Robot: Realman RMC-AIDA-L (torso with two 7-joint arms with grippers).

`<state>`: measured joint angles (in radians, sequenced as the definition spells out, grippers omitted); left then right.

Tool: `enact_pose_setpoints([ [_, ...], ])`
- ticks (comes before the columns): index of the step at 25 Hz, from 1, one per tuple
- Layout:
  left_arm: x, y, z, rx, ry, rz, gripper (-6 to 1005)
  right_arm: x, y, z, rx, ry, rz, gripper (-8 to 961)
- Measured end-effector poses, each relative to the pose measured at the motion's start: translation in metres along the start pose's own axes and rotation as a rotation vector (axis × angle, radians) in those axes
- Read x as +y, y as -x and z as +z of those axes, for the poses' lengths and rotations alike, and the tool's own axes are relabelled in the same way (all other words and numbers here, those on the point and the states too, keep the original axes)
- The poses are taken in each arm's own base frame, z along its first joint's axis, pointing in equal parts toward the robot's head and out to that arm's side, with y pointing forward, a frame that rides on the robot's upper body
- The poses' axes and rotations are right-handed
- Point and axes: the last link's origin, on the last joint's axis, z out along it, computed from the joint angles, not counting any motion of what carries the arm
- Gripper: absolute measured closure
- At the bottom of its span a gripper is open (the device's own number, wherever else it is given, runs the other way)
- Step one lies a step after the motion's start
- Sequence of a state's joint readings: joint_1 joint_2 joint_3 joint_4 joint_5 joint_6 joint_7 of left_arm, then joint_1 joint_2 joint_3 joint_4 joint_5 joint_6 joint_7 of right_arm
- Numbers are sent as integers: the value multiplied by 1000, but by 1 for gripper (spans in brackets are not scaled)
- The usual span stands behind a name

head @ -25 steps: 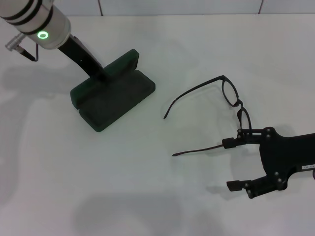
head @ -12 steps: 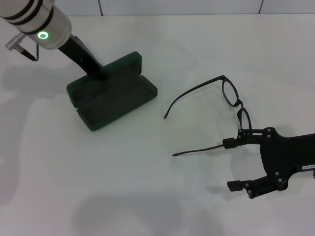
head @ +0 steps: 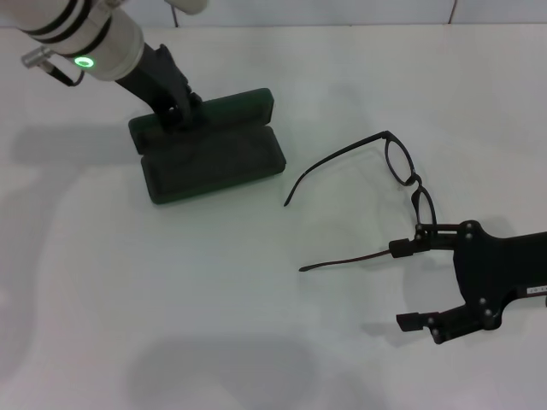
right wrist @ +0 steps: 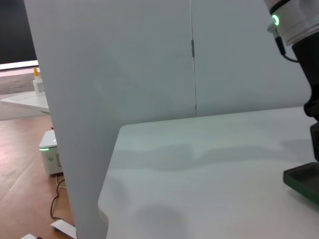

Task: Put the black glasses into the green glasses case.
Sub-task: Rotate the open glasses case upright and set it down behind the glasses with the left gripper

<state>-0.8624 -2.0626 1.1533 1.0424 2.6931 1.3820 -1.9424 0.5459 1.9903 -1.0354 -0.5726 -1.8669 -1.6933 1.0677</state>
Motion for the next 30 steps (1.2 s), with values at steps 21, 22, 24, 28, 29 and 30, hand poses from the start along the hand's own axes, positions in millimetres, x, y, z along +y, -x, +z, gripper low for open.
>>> enact_pose_setpoints([
  [21, 20, -21, 11, 67, 82, 174, 776, 0, 0, 0, 0, 0, 1, 71],
  [22, 20, -21, 11, 68, 83, 178, 775, 0, 0, 0, 0, 0, 1, 71],
  [24, 20, -21, 11, 69, 83, 181, 774, 0, 0, 0, 0, 0, 1, 71],
  [28, 19, -21, 11, 69, 77, 181, 772, 0, 0, 0, 0, 0, 1, 71],
  [29, 19, -21, 11, 69, 76, 180, 772, 0, 0, 0, 0, 0, 1, 71],
  [30, 19, -21, 11, 69, 75, 179, 771, 0, 0, 0, 0, 0, 1, 71],
])
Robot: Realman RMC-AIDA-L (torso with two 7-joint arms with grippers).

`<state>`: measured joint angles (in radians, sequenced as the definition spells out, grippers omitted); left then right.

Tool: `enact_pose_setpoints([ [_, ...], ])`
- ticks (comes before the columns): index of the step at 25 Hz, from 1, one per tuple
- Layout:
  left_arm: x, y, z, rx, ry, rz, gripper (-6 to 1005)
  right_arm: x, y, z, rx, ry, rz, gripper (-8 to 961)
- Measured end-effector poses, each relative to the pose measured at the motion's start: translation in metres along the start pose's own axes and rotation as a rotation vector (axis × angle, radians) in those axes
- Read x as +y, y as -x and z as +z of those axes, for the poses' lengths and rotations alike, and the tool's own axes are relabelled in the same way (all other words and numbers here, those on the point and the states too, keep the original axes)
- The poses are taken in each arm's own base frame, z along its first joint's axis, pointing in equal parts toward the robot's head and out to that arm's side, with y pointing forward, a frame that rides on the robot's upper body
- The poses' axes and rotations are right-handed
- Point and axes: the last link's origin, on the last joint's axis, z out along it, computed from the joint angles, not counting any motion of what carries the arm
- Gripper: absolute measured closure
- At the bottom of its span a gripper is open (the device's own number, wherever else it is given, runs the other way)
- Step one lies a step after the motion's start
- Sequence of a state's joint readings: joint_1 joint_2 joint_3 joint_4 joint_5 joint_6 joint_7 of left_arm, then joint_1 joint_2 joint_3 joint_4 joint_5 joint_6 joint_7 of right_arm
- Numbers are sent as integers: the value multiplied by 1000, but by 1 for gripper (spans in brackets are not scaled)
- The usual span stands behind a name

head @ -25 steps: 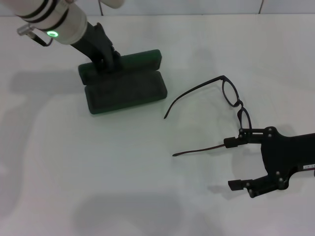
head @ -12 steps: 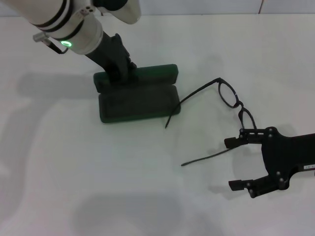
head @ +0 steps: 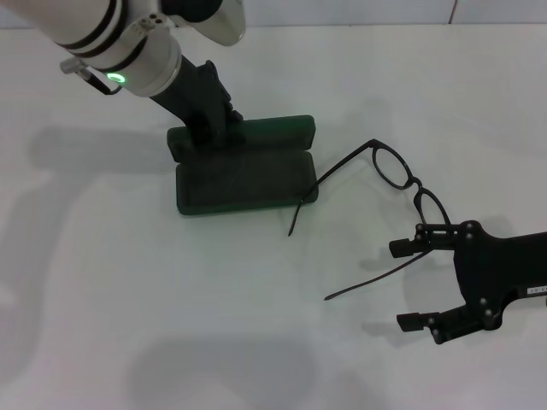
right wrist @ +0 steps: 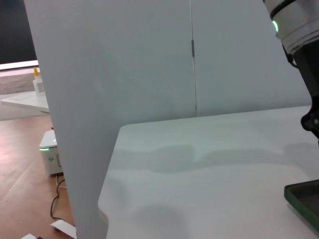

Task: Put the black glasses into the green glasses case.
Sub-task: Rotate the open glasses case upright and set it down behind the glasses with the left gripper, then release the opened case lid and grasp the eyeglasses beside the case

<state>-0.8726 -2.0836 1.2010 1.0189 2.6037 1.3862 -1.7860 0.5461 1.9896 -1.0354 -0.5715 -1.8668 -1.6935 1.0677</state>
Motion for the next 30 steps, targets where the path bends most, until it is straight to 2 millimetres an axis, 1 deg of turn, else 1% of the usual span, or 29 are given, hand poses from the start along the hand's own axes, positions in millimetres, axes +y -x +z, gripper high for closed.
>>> enact_pose_setpoints([
  [6, 4, 3, 4, -13, -15, 2, 768, 0, 0, 0, 1, 0, -1, 72],
  [11, 9, 1, 5, 6, -37, 25, 765, 0, 0, -1, 2, -2, -2, 72],
  [16, 9, -2, 4, 33, -36, 12, 657, 0, -1, -1, 2, -3, -2, 72],
  [19, 10, -3, 0, 72, -17, -35, 592, 0, -1, -2, 0, -7, 0, 72],
  [21, 10, 0, -7, 131, 14, -109, 549, 0, -1, -3, -1, -11, 3, 72],
  [24, 11, 13, -18, 245, 40, -238, 466, 0, -1, -3, -1, -15, 3, 72],
  [25, 11, 20, -22, 292, 39, -289, 436, 0, -1, -4, -2, -16, 3, 72],
  [26, 11, 27, -26, 330, 33, -328, 427, 0, -1, -5, -1, -18, 3, 72],
  [29, 17, 53, -40, 462, 22, -428, 400, -2, -1, -7, 0, -24, 11, 71],
  [30, 24, 64, -44, 516, 26, -445, 391, -2, -1, -8, 0, -27, 19, 71],
])
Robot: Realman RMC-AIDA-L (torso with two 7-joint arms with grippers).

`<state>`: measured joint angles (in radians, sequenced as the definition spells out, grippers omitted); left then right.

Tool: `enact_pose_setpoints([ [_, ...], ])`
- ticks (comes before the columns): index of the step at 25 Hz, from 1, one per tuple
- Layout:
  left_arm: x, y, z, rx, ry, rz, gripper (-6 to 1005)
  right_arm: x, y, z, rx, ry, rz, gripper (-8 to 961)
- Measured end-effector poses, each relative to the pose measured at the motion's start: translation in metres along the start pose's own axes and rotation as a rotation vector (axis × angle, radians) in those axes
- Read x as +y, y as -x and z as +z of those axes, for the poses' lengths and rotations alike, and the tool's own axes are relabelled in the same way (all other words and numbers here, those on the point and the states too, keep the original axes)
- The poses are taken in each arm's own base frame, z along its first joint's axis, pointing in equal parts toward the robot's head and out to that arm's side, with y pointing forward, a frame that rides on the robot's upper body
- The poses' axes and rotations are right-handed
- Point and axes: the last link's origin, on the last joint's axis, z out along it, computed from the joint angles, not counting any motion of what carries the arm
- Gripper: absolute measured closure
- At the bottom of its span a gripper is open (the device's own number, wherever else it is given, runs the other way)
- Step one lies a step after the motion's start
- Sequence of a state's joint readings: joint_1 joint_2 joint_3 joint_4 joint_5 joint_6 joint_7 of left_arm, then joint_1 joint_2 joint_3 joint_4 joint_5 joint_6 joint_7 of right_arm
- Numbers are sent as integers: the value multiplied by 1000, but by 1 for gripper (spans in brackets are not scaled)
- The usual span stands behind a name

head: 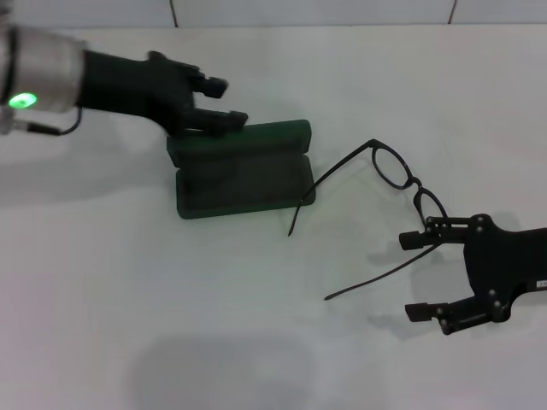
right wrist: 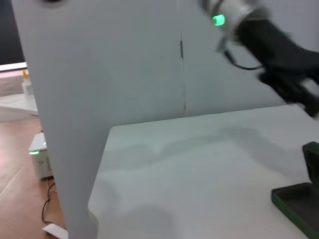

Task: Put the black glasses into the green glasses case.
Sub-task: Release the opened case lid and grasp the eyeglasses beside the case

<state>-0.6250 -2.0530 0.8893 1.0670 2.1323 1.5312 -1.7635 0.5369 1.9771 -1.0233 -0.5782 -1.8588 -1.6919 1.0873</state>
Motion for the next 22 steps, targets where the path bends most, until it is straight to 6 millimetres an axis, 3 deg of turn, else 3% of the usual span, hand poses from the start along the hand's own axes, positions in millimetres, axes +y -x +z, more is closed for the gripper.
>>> enact_pose_setpoints([
  [6, 22, 58, -38, 191, 12, -11, 337, -9, 4, -15, -8, -50, 74, 72],
  [11, 38, 106, -63, 192, -37, -90, 115, -23, 15, -36, -9, -114, 160, 75],
  [17, 56, 143, -75, 161, -26, -122, 114, -53, 40, -55, 54, -194, 337, 77],
  [22, 62, 156, -73, 128, 11, -134, 113, -87, 69, -62, 196, -247, 513, 79],
])
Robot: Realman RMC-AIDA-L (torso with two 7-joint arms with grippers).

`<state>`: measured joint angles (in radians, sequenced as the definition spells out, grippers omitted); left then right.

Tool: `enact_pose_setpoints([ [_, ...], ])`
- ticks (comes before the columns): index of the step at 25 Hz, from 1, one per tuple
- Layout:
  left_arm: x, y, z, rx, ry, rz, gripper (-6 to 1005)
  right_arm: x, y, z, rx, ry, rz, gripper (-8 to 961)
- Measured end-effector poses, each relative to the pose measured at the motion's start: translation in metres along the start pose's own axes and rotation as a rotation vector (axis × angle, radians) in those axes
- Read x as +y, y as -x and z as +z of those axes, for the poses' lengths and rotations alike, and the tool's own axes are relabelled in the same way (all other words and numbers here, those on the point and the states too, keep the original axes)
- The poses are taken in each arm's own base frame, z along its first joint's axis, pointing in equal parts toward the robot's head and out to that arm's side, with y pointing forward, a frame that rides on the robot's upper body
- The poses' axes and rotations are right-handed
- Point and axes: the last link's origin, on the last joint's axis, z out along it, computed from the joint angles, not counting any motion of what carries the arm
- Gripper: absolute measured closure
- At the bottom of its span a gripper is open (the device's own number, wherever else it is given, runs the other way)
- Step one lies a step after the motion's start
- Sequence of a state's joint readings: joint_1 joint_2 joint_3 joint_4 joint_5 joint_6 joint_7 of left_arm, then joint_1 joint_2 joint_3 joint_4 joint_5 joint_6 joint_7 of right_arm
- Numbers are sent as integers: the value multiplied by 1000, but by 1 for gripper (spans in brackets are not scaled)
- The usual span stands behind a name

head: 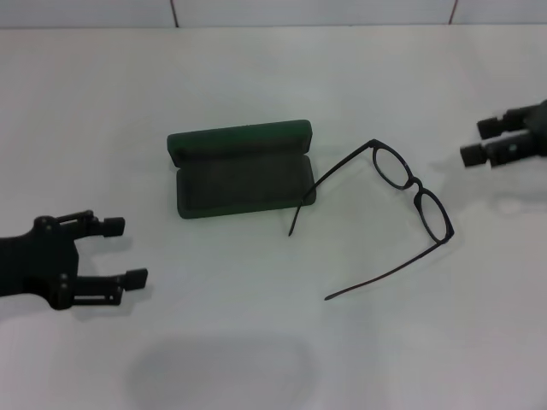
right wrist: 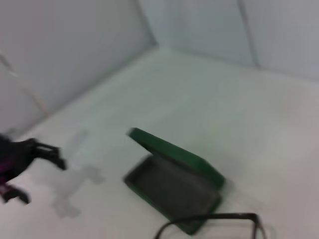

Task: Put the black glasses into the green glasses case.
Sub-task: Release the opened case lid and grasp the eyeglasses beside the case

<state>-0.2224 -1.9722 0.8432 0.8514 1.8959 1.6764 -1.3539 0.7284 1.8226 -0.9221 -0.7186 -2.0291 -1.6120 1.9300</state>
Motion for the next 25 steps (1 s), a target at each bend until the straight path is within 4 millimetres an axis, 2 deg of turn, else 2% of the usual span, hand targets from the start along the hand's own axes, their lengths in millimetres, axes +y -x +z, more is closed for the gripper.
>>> enact_pose_setpoints([
  [5, 2, -1, 8, -10, 37, 21, 115, -5, 40, 1, 144, -114, 119, 80],
  [9, 2, -5, 15, -26, 59, 37, 116, -3, 61, 9, 235, -179, 240, 81],
  [14, 3, -4, 19, -28, 70, 58, 118, 3, 73, 26, 364, -252, 322, 93],
  [20, 4, -2, 18, -30, 69, 95, 118, 17, 86, 55, 457, -314, 311, 106],
  [25, 5, 0, 19, -45, 77, 99, 118, 26, 85, 84, 527, -346, 290, 118],
])
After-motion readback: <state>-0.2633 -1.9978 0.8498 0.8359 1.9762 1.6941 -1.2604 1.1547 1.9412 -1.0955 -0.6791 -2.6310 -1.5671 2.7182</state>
